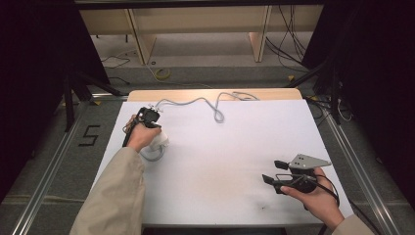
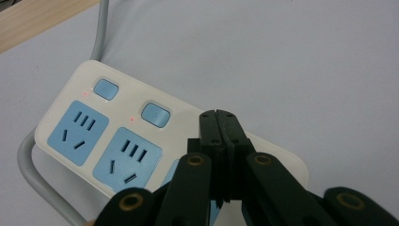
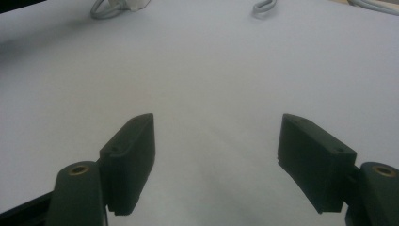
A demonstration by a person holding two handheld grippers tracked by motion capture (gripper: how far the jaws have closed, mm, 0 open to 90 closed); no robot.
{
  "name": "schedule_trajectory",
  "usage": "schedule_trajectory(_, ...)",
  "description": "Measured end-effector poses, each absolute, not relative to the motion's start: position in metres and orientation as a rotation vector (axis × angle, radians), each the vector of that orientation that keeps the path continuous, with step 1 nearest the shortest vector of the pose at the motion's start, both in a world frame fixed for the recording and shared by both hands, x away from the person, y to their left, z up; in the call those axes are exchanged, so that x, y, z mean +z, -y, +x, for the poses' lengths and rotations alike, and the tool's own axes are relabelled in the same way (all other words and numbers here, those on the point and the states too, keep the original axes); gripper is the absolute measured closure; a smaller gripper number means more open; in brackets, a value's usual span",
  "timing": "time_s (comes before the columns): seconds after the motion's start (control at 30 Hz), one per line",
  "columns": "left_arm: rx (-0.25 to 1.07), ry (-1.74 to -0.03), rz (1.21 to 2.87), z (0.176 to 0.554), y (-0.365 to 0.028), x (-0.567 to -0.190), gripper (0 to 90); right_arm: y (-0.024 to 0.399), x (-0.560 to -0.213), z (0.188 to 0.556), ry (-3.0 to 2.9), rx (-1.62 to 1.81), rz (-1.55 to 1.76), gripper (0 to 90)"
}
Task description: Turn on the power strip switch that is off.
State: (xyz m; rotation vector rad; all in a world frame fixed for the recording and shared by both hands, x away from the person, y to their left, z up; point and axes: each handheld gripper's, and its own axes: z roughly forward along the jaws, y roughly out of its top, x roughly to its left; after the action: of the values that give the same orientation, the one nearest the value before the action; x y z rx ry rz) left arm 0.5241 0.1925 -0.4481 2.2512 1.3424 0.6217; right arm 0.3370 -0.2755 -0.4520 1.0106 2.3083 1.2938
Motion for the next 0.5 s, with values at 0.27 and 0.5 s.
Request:
schedule_trajectory(0.27,0.627,-1.335,2.264,0.5243,-0.1916,-0.4486,89.7,0.2758,-0.4514,0.3368,-2.304,1.290,1.012,28.6)
schedule_trajectory(0.5,0.625,-1.335,2.283,0.5252,-0.1903,-0.4483,89.7,0.2759,-0.4513,0.3368,-2.302,1.289,1.013,28.6)
